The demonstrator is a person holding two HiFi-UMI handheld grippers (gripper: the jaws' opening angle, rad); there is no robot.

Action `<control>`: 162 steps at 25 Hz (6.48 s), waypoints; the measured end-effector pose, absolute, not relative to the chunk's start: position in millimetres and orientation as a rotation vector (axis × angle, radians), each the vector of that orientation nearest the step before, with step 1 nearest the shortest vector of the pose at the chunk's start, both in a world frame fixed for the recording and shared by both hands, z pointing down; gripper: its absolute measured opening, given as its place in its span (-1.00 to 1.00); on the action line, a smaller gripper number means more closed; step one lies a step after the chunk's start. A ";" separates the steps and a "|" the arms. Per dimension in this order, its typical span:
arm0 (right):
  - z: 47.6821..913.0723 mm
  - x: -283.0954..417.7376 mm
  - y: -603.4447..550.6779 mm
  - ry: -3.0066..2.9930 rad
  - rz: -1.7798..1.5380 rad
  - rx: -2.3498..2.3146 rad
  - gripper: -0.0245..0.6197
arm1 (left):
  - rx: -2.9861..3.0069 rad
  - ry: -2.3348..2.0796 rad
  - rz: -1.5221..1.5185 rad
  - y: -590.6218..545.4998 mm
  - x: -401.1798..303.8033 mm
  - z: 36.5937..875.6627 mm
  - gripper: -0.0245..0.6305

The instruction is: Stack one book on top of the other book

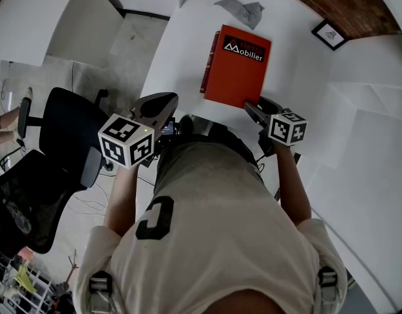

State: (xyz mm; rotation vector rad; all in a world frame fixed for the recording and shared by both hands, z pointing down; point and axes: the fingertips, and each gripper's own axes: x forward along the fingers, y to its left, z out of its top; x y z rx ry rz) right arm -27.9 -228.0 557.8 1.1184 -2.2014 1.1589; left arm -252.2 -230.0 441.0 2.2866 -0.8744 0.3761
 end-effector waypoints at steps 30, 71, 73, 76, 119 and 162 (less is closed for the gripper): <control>559.5 -28.1 -228.6 -2.207 1.157 1.105 -0.23 | 2.282 -0.887 0.374 -227.6 -254.4 440.7 -0.91; 499.3 -3.4 -244.8 -2.291 1.082 1.485 -0.13 | 2.319 -0.893 0.351 -227.6 -264.2 432.9 -0.91; 486.9 -7.8 -246.9 -2.340 1.085 1.499 -0.13 | 2.329 -0.891 0.343 -225.3 -262.9 430.7 -0.91; 471.9 -12.1 -247.6 -2.394 1.086 1.520 -0.13 | 2.338 -0.896 0.335 -222.0 -263.9 428.4 -0.91; 371.1 -35.5 -102.2 -2.959 1.331 1.069 -0.88 | 2.535 -0.775 0.192 -146.9 -159.7 366.7 -0.91; 389.0 9.9 47.1 -2.946 1.520 0.676 -0.89 | 2.486 -1.060 0.356 -16.2 -128.8 349.3 -0.91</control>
